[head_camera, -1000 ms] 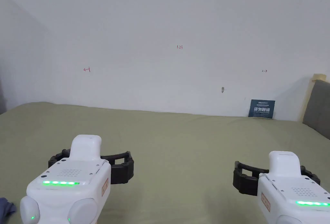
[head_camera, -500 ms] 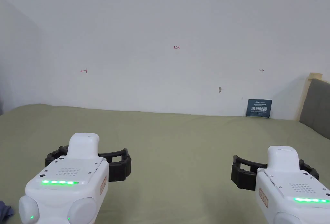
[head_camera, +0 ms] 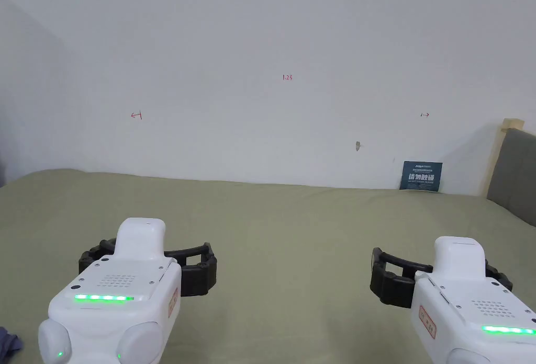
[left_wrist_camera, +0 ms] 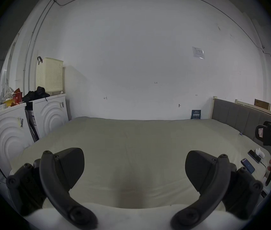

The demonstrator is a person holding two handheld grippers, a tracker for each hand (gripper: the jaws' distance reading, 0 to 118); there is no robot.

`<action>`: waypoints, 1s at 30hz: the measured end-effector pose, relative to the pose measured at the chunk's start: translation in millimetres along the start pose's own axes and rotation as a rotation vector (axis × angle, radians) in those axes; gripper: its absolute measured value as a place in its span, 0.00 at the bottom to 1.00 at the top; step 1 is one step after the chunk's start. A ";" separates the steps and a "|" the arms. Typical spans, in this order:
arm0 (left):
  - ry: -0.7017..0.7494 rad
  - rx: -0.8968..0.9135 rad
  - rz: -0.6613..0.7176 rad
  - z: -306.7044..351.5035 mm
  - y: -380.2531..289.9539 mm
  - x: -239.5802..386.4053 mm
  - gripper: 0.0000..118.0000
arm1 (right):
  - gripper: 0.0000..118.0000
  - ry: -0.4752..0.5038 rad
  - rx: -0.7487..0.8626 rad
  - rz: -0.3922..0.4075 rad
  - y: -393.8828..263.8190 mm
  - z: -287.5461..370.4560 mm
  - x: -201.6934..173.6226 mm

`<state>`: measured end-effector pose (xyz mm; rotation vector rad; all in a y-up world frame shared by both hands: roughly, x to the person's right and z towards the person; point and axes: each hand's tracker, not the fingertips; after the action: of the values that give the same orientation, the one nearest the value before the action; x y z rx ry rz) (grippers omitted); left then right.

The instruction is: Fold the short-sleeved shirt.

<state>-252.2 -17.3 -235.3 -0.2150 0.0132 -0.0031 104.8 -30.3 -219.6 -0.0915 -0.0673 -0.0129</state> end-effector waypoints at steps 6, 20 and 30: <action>-0.008 -0.007 0.003 -2.0 0.2 1.1 1.00 | 1.00 -0.068 -0.008 0.132 -1.5 -5.8 -11.1; 0.000 -0.012 0.008 -6.5 -5.0 -1.9 1.00 | 1.00 0.010 -0.010 0.069 -0.9 -7.6 -6.6; -0.003 -0.002 0.004 -6.5 -1.4 -3.4 1.00 | 1.00 -0.028 0.003 -0.024 7.7 -5.0 -4.0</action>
<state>-255.7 -20.0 -241.3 -0.2168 0.0104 0.0015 101.2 -23.0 -225.6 -0.0877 -0.0964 -0.0359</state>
